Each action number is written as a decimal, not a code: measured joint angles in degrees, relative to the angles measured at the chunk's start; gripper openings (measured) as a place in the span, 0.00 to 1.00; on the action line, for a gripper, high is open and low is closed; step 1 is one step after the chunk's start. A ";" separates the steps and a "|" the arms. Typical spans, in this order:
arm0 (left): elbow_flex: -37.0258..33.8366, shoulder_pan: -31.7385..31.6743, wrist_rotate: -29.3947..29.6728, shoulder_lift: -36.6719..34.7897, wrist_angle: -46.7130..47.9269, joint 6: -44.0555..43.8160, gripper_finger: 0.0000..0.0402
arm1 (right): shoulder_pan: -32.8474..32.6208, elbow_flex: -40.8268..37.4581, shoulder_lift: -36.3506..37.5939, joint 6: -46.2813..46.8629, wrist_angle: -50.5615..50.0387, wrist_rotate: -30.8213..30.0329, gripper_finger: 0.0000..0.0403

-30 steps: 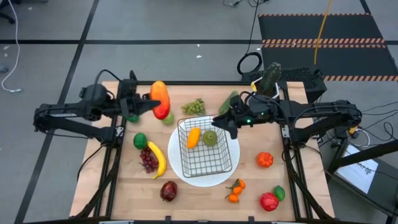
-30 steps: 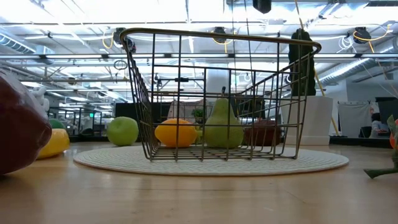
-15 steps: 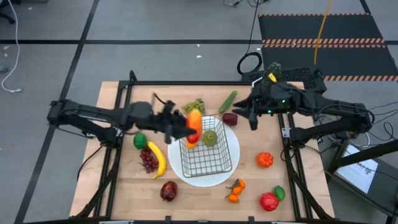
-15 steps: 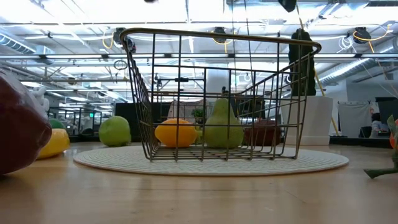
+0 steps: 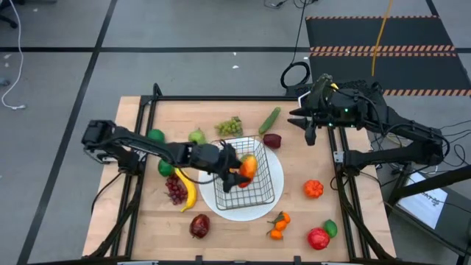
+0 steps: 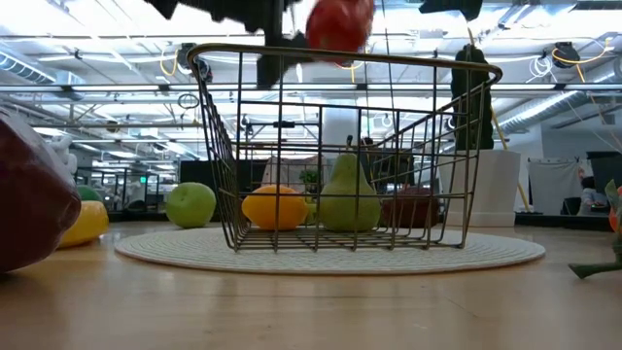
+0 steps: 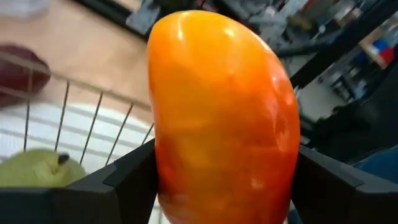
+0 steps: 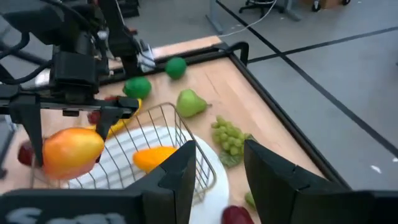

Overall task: Build produce basket
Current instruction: Put the yellow and red mango into the black wire basket, then put the orange pumpkin into the black wire basket

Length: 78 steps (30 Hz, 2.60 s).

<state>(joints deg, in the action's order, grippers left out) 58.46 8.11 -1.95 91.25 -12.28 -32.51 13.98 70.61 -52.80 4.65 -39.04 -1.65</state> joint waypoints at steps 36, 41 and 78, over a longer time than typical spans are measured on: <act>0.00 1.89 -11.48 8.27 0.39 -5.96 0.93 | -0.22 0.00 3.26 23.10 -12.52 0.24 0.32; 0.00 1.35 -11.55 1.80 2.31 -3.70 0.82 | -3.25 0.00 3.24 32.97 -19.78 0.33 0.32; 0.02 5.63 -3.99 -15.98 8.73 -9.22 0.30 | -29.06 -0.79 -18.57 72.53 -43.81 4.90 0.95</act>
<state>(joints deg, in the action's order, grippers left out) 58.48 13.74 -5.93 75.27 -3.54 -41.73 -15.08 69.82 -71.37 77.18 -82.85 3.25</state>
